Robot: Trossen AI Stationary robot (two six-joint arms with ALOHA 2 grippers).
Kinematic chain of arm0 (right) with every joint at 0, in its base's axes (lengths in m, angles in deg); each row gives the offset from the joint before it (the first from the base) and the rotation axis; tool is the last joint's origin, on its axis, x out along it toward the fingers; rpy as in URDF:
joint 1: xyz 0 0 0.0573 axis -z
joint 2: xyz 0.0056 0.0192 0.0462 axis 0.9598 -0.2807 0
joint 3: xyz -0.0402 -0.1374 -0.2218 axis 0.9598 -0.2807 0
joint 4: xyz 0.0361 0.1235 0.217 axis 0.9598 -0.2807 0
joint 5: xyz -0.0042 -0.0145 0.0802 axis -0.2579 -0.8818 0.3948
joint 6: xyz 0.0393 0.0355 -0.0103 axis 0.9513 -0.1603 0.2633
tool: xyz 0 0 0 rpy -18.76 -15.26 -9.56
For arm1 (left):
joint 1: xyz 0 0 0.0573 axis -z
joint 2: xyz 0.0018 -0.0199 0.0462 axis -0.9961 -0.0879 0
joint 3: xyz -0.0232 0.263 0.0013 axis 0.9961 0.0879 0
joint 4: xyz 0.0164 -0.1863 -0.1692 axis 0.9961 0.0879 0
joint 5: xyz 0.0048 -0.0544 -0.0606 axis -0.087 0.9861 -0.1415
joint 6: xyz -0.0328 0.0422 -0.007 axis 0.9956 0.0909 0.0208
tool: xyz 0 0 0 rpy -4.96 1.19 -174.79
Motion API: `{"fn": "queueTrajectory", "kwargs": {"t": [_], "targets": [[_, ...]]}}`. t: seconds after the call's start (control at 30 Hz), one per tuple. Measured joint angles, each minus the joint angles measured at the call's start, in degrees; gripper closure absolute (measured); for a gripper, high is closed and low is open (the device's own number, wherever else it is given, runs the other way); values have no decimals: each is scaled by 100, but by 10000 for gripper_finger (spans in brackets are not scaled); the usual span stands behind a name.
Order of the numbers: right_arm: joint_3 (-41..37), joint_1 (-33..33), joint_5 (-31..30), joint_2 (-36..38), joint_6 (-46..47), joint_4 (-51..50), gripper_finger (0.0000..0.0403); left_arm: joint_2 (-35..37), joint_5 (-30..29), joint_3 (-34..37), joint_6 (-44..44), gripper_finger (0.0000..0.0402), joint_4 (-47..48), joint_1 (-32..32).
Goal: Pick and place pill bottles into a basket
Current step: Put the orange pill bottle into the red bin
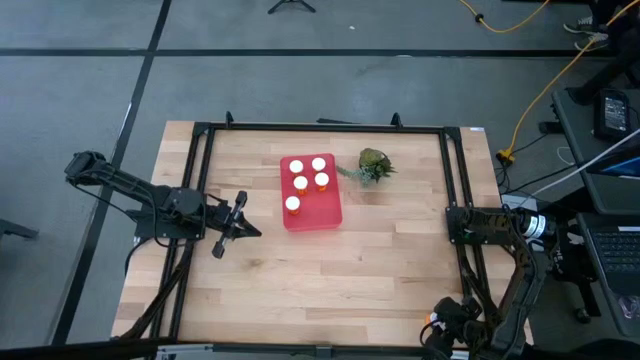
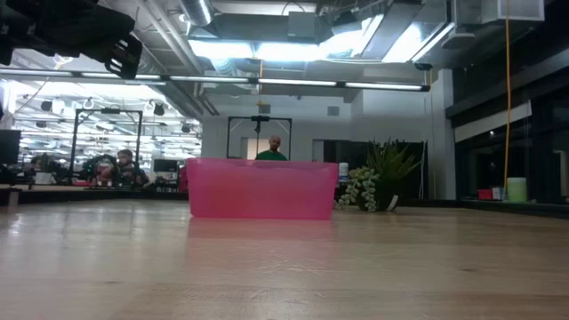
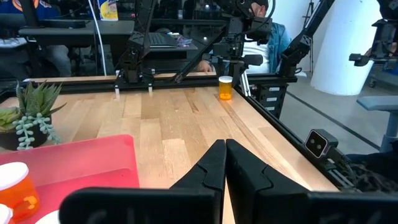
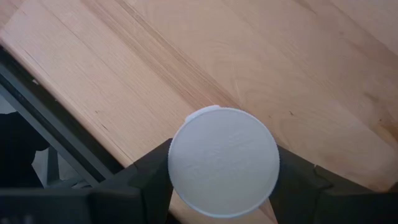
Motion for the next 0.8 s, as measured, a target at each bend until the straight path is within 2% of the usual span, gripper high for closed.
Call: {"fn": "queueTrajectory", "kwargs": {"t": [0.1,0.27,0.5,0.63,0.8], "targets": [[0,0,-57,0,-3,-3,186,0,0,0,-3,397,0,0],[0,0,-704,0,-35,-28,186,-2,0,0,-5,398,0,0],[4,186,-737,0,-238,-37,185,-1,0,0,-4,394,0,0],[133,486,-862,0,-905,-72,185,-1,0,0,-3,397,0,0],[543,914,-1445,0,-2023,-273,185,0,0,0,-9,399,-1,0]]}}
